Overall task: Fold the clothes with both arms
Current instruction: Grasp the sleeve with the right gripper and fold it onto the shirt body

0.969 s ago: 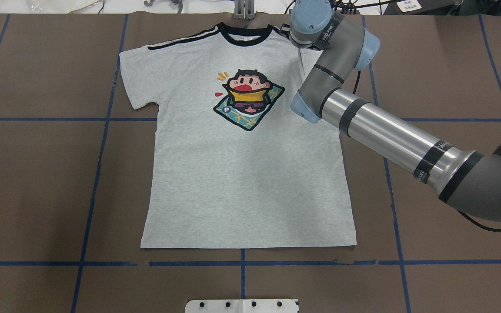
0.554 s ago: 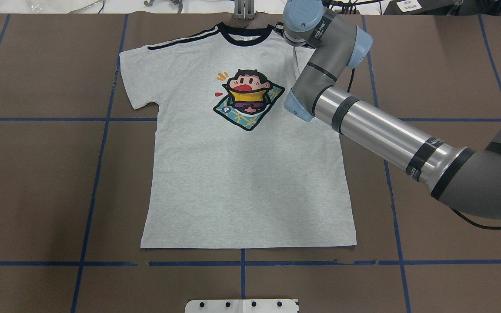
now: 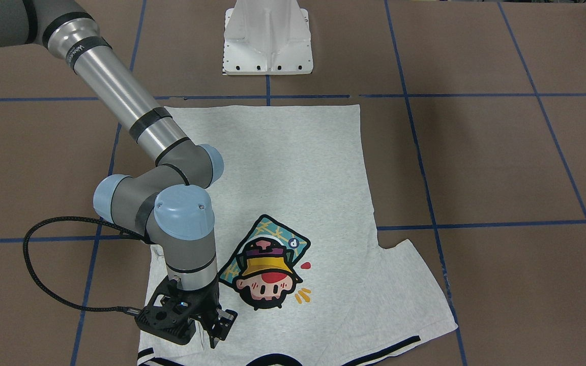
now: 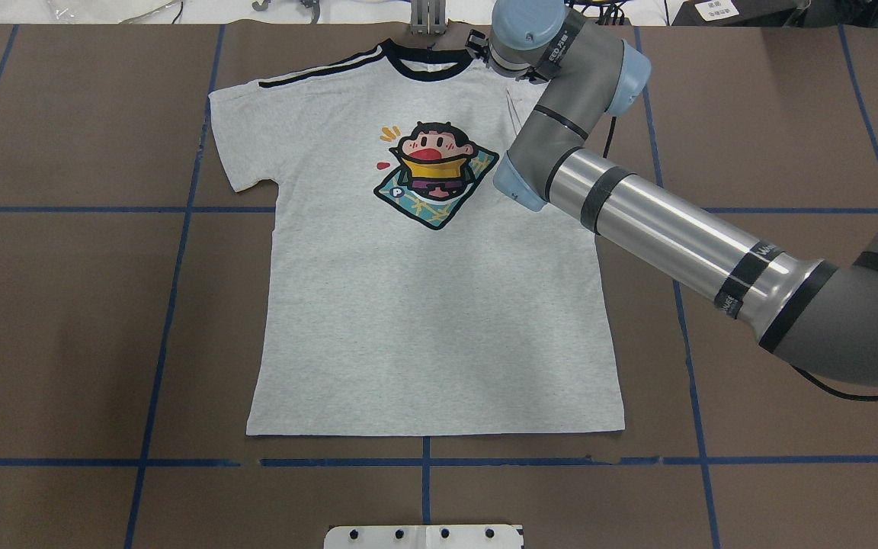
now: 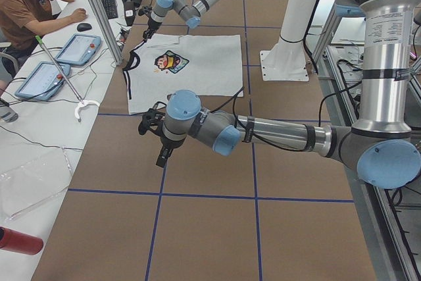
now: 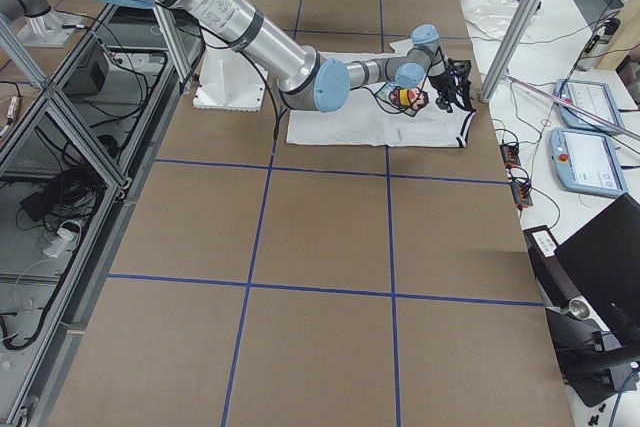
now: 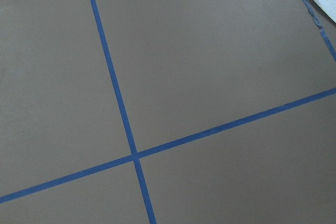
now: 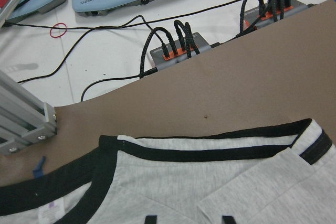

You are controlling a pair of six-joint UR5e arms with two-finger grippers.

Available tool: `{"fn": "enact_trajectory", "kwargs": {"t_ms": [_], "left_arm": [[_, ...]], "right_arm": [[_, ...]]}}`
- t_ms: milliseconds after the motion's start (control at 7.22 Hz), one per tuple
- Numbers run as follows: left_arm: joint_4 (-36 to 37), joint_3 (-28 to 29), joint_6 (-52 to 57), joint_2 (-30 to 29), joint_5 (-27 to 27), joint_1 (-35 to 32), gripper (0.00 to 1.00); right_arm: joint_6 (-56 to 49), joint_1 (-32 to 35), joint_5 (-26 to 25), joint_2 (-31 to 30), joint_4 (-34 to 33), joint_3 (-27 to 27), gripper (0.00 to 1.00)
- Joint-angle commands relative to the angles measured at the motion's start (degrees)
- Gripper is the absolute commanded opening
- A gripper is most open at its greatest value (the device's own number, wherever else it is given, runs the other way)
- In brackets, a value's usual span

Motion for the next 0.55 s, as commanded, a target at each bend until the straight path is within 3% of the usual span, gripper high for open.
{"fn": "enact_trajectory", "kwargs": {"t_ms": [0, 277, 415], "left_arm": [[-0.06, 4.47, -5.15, -8.63, -0.07, 3.24, 1.0], [-1.63, 11.23, -11.29, -15.94, -0.07, 8.43, 1.0], [-2.42, 17.54, -14.01, -20.94, -0.25, 10.98, 1.0]], "right_arm": [[-0.98, 3.72, 8.59, -11.05, -0.21, 16.0, 1.0], [-2.04, 7.86, 18.89, -21.62, -0.47, 28.69, 1.0], [-4.04, 11.18, 24.33, -25.15, -0.38, 31.61, 1.0]]}}
